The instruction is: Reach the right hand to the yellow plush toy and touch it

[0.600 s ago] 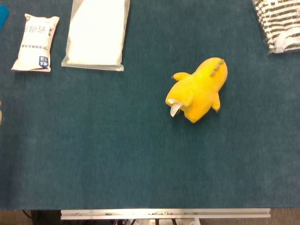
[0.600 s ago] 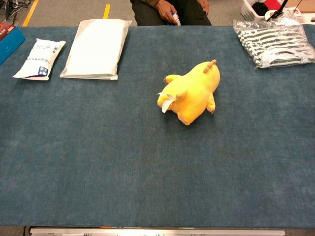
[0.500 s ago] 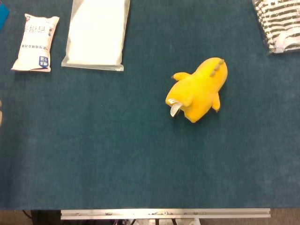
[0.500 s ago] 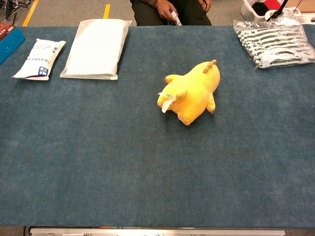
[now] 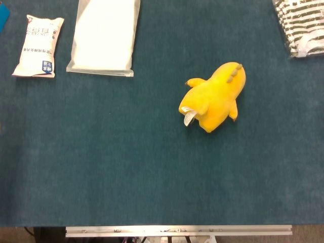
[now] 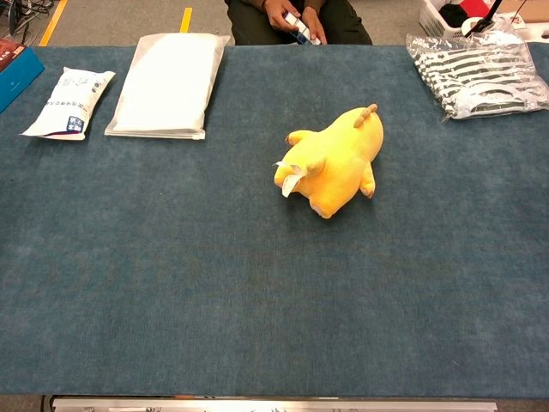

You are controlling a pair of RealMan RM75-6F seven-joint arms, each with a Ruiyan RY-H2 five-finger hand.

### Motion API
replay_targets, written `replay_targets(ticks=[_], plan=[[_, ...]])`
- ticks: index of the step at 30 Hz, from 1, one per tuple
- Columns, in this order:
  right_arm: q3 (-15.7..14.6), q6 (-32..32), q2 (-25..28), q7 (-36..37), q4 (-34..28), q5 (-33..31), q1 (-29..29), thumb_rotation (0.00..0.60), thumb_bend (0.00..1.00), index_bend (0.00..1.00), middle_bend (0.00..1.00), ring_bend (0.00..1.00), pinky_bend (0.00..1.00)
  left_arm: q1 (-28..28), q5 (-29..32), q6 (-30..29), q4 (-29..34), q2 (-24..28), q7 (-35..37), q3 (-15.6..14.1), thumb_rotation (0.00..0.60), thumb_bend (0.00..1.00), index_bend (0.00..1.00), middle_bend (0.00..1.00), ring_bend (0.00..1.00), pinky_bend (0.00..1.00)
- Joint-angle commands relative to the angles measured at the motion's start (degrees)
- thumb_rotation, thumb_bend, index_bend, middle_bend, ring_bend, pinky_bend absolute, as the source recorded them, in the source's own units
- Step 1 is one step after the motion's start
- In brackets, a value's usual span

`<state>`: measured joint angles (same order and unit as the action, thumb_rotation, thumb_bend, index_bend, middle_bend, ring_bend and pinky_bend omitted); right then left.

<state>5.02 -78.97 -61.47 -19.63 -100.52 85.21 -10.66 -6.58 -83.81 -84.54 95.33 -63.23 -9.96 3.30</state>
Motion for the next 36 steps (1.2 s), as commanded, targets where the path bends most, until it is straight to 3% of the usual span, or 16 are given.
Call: replay_targets(ticks=[1,5,8,14,18,26,36], plan=[[0.31,5.31,1.67,0.58,-1.90,-2.08,-2.64,0.600,0.28,0.25,0.35,0.26,0.26,0.01,-0.09,-0.04,-0.15,-0.02,0.14,-0.03,0.600,0.38,0.49,0.48,0.36,0.42],[1.59,11.02,1.55,-1.08,-2.67,-4.71,-6.54,0.600,0.28,0.11,0.31,0.20,0.26,0.22,0.11,-0.16,-0.21,0.17,0.32,-0.07,0.600,0.38,0.49,0.48,0.36,0.42],[2.44,15.68,0.85,-0.01,-2.83,-6.74,-9.57,0.600,0.28,0.06,0.27,0.17,0.23,0.72,0.41,-0.68,-0.14,0.46,0.39,-0.13,0.600,0.38,0.49,0.48,0.36,0.42],[3.14,26.18,-0.93,-0.28,-1.85,-10.49,-16.45,0.600,0.28,0.00,0.12,0.03,0.09,1.56,1.15,-1.47,-0.02,1.02,0.43,-0.10,0.600,0.38,0.49,0.48,0.36,0.42],[3.57,31.61,-3.34,0.64,-0.08,-12.16,-20.63,0.600,0.28,0.00,0.08,0.00,0.04,1.83,1.45,-1.57,0.13,1.29,0.53,-0.10,0.600,0.38,0.49,0.48,0.36,0.42],[4.06,35.50,-9.54,2.74,5.52,-13.13,-25.89,0.589,0.28,0.00,0.07,0.00,0.00,2.19,1.75,-1.67,0.68,1.84,0.90,-0.05,0.600,0.38,0.49,0.48,0.36,0.42],[3.62,36.87,-13.00,6.98,9.52,-14.12,-28.30,0.586,0.28,0.00,0.07,0.00,0.00,2.47,1.68,-1.73,1.54,2.61,1.75,-0.03,0.600,0.38,0.49,0.48,0.36,0.42]])
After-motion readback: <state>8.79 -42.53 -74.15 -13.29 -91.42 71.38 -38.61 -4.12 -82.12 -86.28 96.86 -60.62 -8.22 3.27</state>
